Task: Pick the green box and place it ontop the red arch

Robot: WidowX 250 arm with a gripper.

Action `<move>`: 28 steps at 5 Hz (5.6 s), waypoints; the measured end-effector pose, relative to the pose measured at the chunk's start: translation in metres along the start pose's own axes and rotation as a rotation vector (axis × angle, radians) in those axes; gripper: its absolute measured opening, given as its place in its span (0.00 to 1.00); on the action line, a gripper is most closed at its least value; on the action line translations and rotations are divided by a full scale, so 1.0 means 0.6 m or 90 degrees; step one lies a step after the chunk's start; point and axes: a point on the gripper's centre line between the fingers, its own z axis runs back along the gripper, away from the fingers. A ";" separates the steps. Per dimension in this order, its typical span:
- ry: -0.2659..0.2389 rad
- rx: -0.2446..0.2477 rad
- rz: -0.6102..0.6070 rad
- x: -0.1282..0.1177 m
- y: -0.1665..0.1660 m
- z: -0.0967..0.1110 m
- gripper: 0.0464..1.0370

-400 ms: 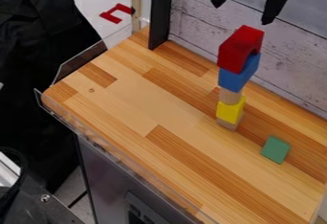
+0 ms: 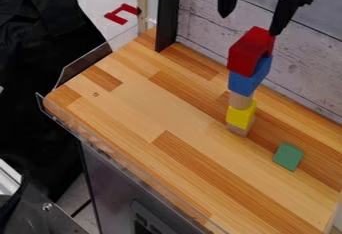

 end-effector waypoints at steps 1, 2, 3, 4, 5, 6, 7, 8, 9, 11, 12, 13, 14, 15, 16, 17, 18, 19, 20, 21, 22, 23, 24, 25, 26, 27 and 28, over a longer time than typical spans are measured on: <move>-0.013 0.013 -0.047 -0.004 -0.052 0.011 0.96; -0.016 0.027 -0.070 -0.004 -0.081 0.014 0.96; -0.007 0.028 -0.096 -0.005 -0.110 -0.001 0.96; -0.008 0.023 -0.108 -0.004 -0.129 -0.026 0.96; -0.005 0.028 -0.105 0.004 -0.135 -0.049 0.96; 0.016 0.033 -0.103 0.010 -0.143 -0.083 0.96; 0.037 0.028 -0.092 0.017 -0.146 -0.117 0.96; 0.045 0.029 -0.083 0.021 -0.147 -0.131 0.96; 0.062 0.009 -0.069 0.017 -0.150 -0.154 0.96; 0.101 -0.008 -0.036 0.015 -0.120 -0.189 0.96; 0.103 -0.007 -0.032 0.014 -0.113 -0.196 0.96; 0.123 -0.001 -0.037 0.011 -0.113 -0.216 0.96; 0.118 -0.006 -0.048 0.012 -0.124 -0.215 0.96; 0.120 -0.006 -0.055 0.016 -0.131 -0.222 0.96; 0.112 -0.011 -0.063 0.017 -0.141 -0.225 0.96; 0.101 -0.029 -0.060 0.020 -0.149 -0.226 0.96; 0.112 -0.033 -0.064 0.016 -0.153 -0.235 0.96; 0.123 -0.046 -0.061 0.005 -0.160 -0.243 0.96; 0.133 -0.044 -0.066 -0.001 -0.168 -0.252 0.96; 0.146 -0.041 -0.058 -0.006 -0.170 -0.263 0.96; 0.148 -0.041 -0.048 -0.006 -0.171 -0.265 0.92; 0.142 -0.046 -0.042 -0.004 -0.173 -0.270 0.66; 0.140 -0.049 -0.038 -0.007 -0.173 -0.274 0.48; 0.121 -0.053 -0.029 -0.011 -0.168 -0.272 0.48; 0.071 -0.037 -0.044 -0.006 -0.156 -0.218 0.48; 0.012 -0.041 -0.108 -0.014 -0.163 -0.132 0.48; -0.039 -0.058 -0.149 -0.014 -0.183 -0.050 0.48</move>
